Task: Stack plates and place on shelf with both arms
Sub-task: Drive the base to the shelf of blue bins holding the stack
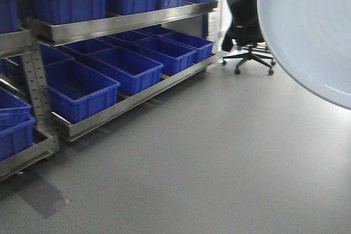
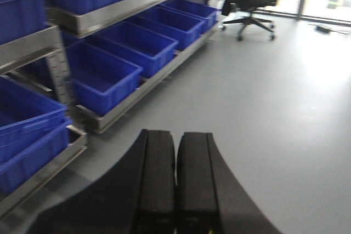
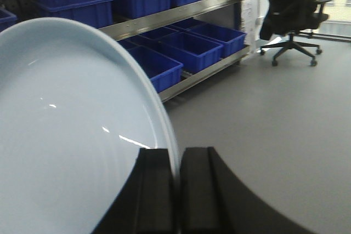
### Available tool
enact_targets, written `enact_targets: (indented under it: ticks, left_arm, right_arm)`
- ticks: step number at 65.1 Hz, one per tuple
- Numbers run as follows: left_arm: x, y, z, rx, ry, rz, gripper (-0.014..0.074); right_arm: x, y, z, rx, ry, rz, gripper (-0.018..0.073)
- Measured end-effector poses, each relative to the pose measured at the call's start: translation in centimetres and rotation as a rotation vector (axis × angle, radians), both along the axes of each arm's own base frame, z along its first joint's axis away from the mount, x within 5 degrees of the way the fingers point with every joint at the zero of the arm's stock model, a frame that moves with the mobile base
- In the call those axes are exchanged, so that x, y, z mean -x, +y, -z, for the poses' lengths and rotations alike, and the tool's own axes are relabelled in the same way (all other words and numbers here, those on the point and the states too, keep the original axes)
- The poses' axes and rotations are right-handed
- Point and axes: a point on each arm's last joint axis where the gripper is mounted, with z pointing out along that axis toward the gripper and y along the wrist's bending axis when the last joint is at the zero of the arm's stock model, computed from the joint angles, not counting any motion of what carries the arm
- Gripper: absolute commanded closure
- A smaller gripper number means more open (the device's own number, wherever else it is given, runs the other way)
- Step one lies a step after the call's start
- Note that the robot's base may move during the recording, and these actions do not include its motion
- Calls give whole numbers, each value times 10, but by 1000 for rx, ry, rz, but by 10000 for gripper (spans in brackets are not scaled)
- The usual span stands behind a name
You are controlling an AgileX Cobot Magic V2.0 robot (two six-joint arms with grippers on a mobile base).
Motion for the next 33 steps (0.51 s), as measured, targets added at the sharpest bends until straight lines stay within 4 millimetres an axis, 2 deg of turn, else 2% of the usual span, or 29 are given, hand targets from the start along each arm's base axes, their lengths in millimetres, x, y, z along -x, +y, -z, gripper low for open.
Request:
enact_targets:
  ticks: [33]
  left_arm:
    - [0, 0, 0, 0, 0, 0, 514]
  right_arm:
    - [0, 0, 0, 0, 0, 0, 503]
